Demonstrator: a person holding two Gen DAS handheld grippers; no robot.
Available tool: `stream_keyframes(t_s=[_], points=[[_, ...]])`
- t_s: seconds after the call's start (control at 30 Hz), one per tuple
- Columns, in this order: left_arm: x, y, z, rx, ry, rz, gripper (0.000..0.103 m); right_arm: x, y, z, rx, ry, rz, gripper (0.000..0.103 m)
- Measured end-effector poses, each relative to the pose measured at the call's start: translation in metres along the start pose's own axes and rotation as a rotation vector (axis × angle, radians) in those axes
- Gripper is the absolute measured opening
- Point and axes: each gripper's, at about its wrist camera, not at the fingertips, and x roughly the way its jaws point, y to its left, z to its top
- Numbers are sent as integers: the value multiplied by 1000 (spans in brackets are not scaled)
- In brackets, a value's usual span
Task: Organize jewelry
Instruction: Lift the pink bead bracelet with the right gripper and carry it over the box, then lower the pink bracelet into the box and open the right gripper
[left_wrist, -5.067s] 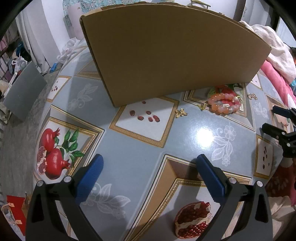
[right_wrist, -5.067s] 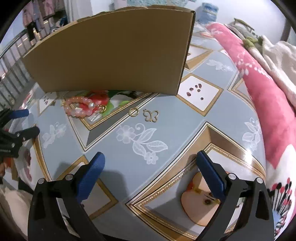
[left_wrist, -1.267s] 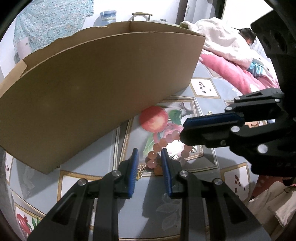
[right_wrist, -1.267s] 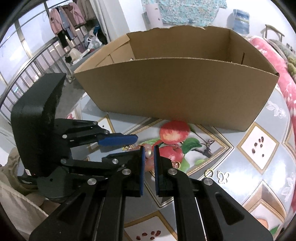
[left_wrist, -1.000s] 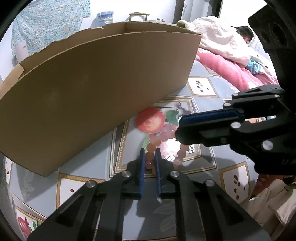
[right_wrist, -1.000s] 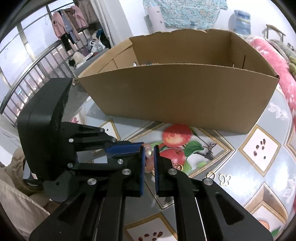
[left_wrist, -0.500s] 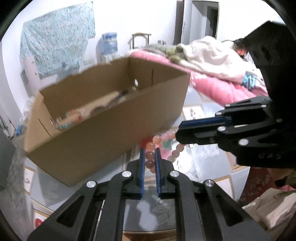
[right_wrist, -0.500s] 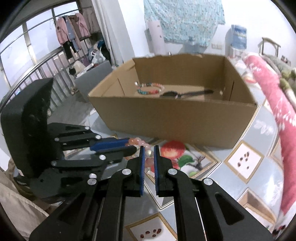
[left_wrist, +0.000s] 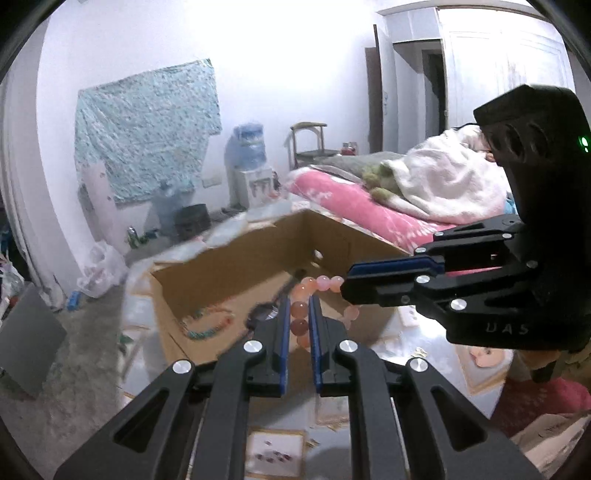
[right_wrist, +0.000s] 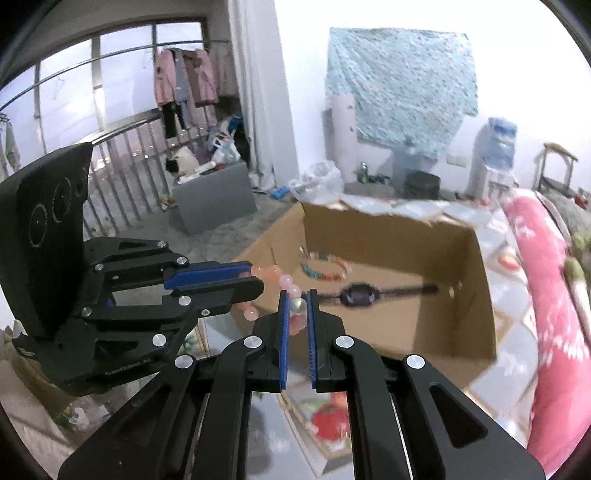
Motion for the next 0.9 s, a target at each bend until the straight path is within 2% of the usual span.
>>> stream_keyframes(t_s=[0.13, 0.37, 0.6, 0.83, 0.9], points=[[19, 22, 6, -59, 47, -10, 9, 24, -17, 14, 39, 37, 52, 7], [65, 48, 11, -144, 143, -56, 9, 70, -58, 27, 156, 180, 123, 7], [124, 50, 18, -156, 272, -103, 9, 107, -96, 35, 207, 299, 95, 7], [192, 66, 40, -153, 409, -102, 9, 156, -124, 57, 162, 397, 14, 7], [210, 75, 43, -207, 470, -156, 9, 170, -133, 60, 170, 437, 10, 7]])
